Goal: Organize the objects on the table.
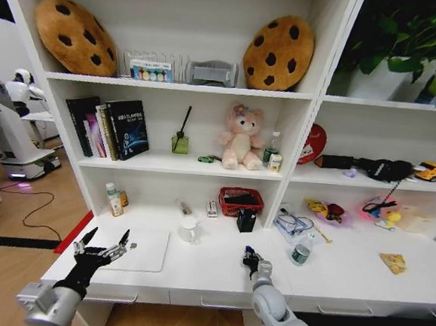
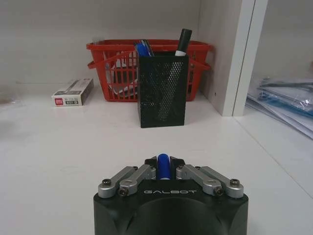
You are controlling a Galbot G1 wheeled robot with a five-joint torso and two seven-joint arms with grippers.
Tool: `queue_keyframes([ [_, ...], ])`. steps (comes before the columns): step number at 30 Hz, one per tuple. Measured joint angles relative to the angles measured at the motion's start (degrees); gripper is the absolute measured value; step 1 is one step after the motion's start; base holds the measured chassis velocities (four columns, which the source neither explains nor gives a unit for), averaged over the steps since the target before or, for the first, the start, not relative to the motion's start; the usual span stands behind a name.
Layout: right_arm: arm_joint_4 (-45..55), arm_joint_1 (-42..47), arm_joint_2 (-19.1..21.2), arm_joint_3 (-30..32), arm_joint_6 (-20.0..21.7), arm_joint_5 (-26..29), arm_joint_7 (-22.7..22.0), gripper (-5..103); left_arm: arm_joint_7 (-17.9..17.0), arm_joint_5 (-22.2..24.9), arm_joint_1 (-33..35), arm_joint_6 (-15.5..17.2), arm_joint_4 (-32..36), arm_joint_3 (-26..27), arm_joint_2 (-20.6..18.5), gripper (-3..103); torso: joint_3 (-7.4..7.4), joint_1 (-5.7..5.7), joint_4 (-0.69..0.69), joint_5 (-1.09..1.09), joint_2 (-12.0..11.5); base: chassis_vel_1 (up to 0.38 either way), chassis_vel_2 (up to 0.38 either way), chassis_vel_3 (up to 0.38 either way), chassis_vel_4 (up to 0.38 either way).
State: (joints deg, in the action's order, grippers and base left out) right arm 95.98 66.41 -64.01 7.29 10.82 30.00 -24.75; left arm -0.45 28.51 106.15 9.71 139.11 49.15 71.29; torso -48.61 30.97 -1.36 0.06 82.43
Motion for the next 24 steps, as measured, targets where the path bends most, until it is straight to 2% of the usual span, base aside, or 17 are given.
queue_keyframes([
  [1,0.00,0.00,0.00,0.00,0.00,0.00,0.00,13,0.00,0.00,0.00,0.00,0.00,0.00,0.00,100,0.00,0.00,0.00,0.00,0.00,0.000,0.000,0.000,0.000],
  [3,0.99,-2.34,0.78,0.90,-4.12,-2.31,3.84,13,0.00,0.00,0.00,0.00,0.00,0.00,0.00,100,0.01,0.01,0.04,-0.03,0.00,0.000,0.000,0.000,0.000],
  [4,0.99,-2.34,0.78,0.90,-4.12,-2.31,3.84,13,0.00,0.00,0.00,0.00,0.00,0.00,0.00,100,0.01,0.01,0.04,-0.03,0.00,0.000,0.000,0.000,0.000],
  [6,0.83,-5.75,1.35,1.43,-7.56,-4.29,7.38,13,0.00,0.00,0.00,0.00,0.00,0.00,0.00,100,0.02,0.01,0.04,-0.02,0.00,0.000,0.000,0.000,0.000],
  [7,0.83,-5.75,1.35,1.43,-7.56,-4.29,7.38,13,0.00,0.00,0.00,0.00,0.00,0.00,0.00,100,0.02,0.01,0.04,-0.02,0.00,0.000,0.000,0.000,0.000],
  [9,-1.46,-9.62,1.67,1.78,-10.86,-6.42,10.09,13,0.00,0.00,0.00,0.00,0.00,0.00,0.00,100,0.03,0.00,0.04,-0.06,0.01,0.000,0.000,0.000,0.000],
  [10,-1.46,-9.62,1.67,1.78,-10.86,-6.42,10.09,13,0.00,0.00,0.00,0.00,0.00,0.00,0.00,100,0.03,0.00,0.04,-0.06,0.01,0.000,0.000,0.000,0.000],
  [12,-6.85,-14.23,1.45,1.83,-14.29,-9.47,12.90,13,0.00,0.00,0.00,0.00,0.00,0.00,0.00,100,0.03,0.00,0.04,-0.04,0.01,0.000,0.000,0.000,0.000],
  [13,-6.85,-14.23,1.45,1.83,-14.29,-9.47,12.90,13,0.00,0.00,0.00,0.00,0.00,0.00,0.00,100,0.03,0.00,0.04,-0.04,0.01,0.000,0.000,0.000,0.000],
  [15,-13.72,-20.37,0.26,1.17,-17.43,-11.28,15.15,13,-0.01,0.00,0.00,0.00,0.00,0.00,0.00,100,0.03,0.00,0.02,-0.04,0.02,0.000,0.000,0.000,0.000],
  [18,-17.88,-24.40,-0.92,0.69,-19.42,-12.65,16.48,13,-0.01,0.00,0.00,0.00,0.00,0.00,0.00,100,0.04,0.00,0.05,-0.06,0.02,0.000,0.000,0.000,0.000],
  [20,-24.01,-29.19,-3.11,-0.10,-21.62,-14.33,18.42,13,-0.01,0.00,0.00,0.01,0.00,0.00,0.00,100,0.04,0.00,0.06,-0.06,0.02,0.000,0.000,0.000,0.000],
  [24,-29.45,-32.28,-5.89,-0.49,-22.29,-14.59,19.32,13,-0.01,0.00,0.00,0.01,0.00,0.00,0.00,100,0.04,-0.01,0.05,-0.07,0.02,0.000,0.000,0.000,0.000],
])
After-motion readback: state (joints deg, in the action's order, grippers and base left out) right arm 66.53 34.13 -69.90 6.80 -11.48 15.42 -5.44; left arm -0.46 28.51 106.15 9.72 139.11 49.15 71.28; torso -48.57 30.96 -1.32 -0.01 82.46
